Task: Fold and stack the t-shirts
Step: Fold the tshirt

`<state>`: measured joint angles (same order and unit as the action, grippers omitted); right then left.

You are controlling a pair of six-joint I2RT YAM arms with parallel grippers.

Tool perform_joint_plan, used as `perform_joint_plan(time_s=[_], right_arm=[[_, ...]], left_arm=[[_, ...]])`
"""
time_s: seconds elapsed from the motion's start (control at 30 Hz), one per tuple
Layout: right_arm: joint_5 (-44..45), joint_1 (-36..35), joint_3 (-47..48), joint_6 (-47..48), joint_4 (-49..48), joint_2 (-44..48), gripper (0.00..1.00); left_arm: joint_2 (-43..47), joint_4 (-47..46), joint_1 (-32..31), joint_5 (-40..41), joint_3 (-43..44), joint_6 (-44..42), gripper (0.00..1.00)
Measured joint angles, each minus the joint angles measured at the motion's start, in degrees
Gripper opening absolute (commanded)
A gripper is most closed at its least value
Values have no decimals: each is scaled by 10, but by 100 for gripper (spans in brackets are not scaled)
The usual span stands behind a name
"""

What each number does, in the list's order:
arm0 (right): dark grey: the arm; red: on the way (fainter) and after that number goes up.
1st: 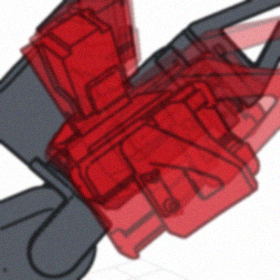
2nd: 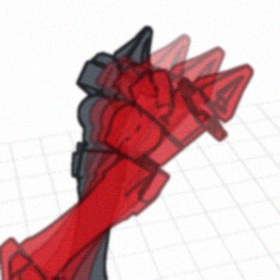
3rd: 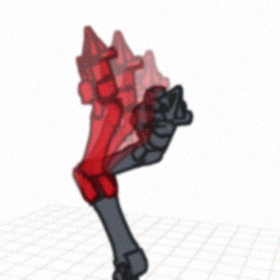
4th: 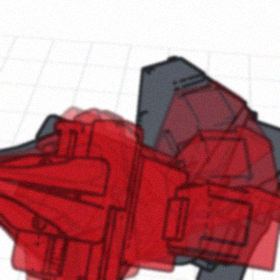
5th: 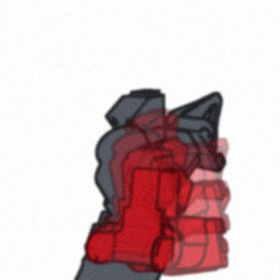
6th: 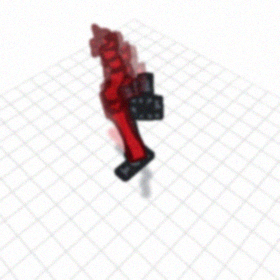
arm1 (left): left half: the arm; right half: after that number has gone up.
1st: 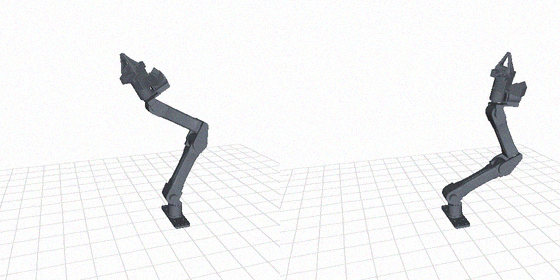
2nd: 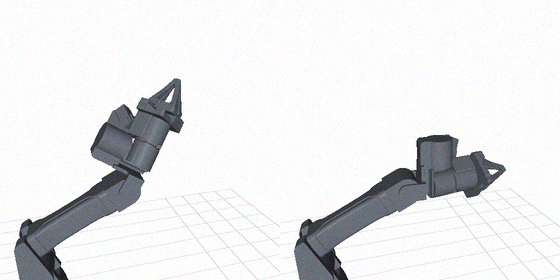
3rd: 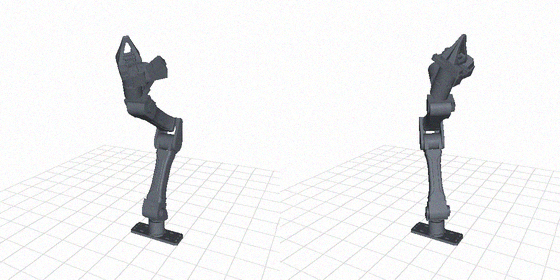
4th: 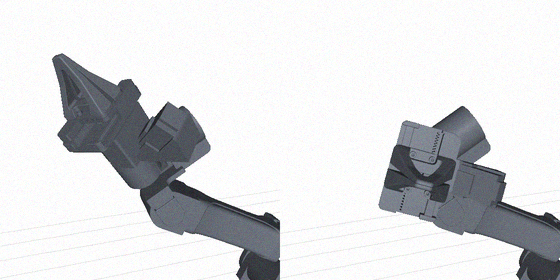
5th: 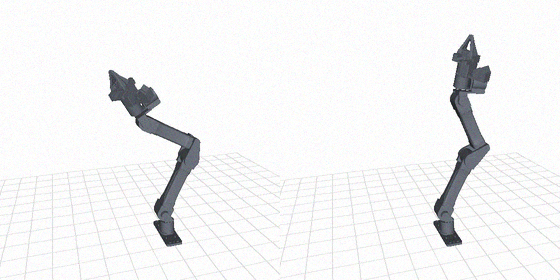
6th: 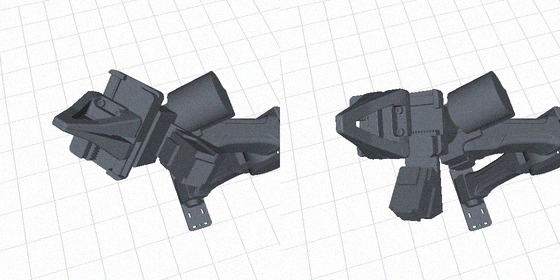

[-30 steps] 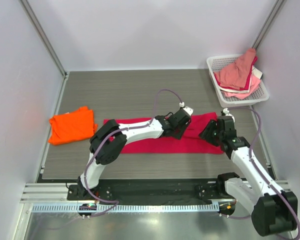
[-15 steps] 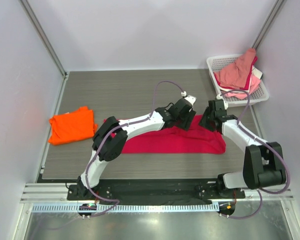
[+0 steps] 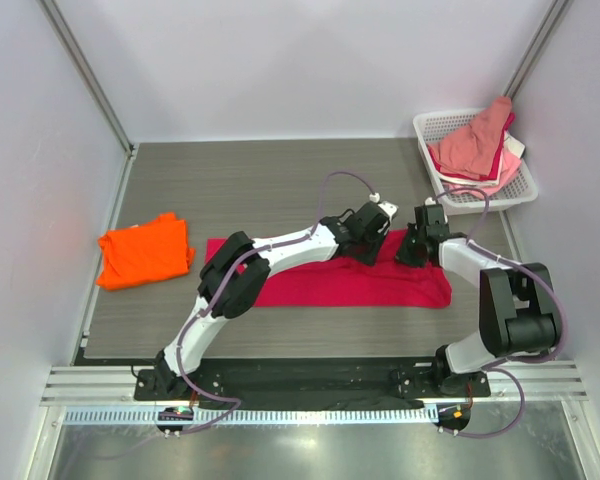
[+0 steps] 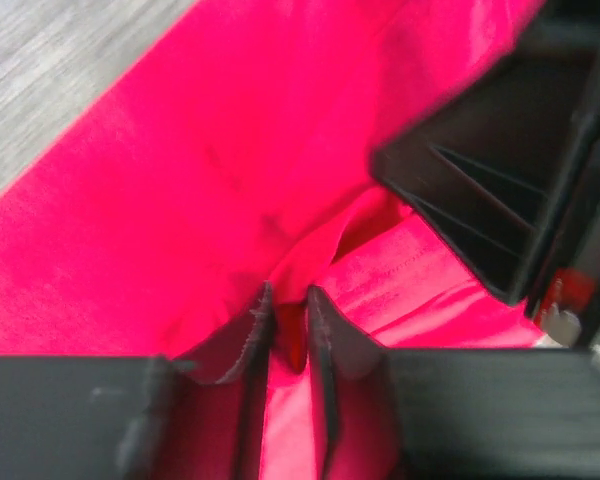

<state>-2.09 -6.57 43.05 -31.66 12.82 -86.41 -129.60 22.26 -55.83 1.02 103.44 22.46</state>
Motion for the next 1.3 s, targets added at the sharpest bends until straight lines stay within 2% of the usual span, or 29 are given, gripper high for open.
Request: perform_joint_plan(time_s=[0.1,0.47,0.53,0.57,0.6,0.7,0.73,0.83,0.87,0.97,1.07,1.3], right_arm=[[-14,0,-32,-1,1,32,1],[-59,0,-113,-19,38,231,3],[-64,0,-126,-27,49,262,8],[-66,0,-133,-31,57,276,25],[-66,0,-136,-36,64,287,30],[-55,0,-137,-42,78,311,37],[-50,0,-134,-41,81,311,37],[-41,0,-107,-40,87,278,36],[-39,0,-90,-38,86,253,35],[-38,0,-48,-38,70,181,34],[-45,0,-30,-40,49,136,33],[-76,0,-10,-52,6,60,30]], left_arm=[[0,2,0,-13,-2,-2,0],[70,-33,1,-53,-132,-2,1],[83,-38,1,-58,-143,-2,2],[88,-40,1,-62,-147,-2,4],[92,-42,0,-63,-150,-3,4],[101,-45,-3,-66,-157,-7,9],[102,-46,-4,-66,-157,-8,9],[102,-48,-11,-71,-157,-11,21],[102,-48,-13,-72,-157,-12,30],[102,-48,-19,-81,-157,-18,44],[103,-49,-21,-101,-161,-19,48],[109,-59,-16,-147,-180,-16,48]])
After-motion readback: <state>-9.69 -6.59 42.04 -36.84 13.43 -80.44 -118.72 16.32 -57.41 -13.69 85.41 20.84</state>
